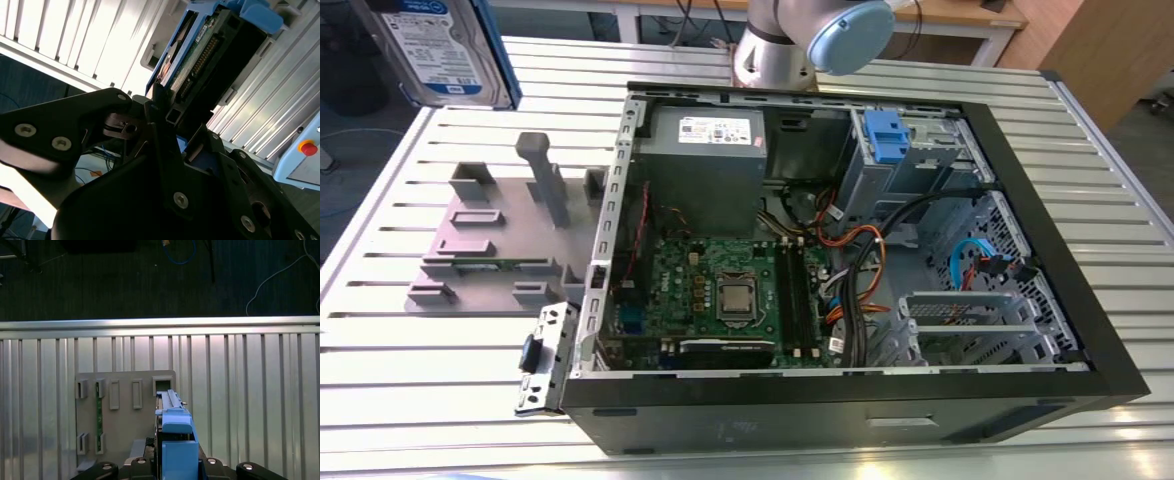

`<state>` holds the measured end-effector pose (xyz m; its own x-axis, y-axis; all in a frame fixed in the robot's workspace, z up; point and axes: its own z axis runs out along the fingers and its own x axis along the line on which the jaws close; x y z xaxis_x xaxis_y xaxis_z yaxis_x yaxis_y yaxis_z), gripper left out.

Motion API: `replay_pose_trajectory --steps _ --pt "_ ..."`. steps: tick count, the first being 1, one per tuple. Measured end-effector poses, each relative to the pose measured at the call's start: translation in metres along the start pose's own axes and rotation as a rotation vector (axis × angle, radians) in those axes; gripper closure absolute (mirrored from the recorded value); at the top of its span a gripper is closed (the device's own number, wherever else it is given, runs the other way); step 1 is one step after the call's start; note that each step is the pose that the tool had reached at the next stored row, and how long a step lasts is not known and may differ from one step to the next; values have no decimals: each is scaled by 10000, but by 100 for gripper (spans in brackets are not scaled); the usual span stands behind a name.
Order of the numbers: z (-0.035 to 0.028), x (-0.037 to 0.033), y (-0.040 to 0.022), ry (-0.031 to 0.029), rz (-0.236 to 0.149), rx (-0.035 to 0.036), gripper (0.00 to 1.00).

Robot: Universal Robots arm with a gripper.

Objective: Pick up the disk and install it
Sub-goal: 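Pick up the disk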

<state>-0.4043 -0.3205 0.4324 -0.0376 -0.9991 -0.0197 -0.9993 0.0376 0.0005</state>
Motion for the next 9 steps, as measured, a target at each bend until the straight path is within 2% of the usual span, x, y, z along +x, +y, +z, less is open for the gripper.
replay_pose_trajectory --steps 9 --pt "-20 0 0 0 0 -1 64"
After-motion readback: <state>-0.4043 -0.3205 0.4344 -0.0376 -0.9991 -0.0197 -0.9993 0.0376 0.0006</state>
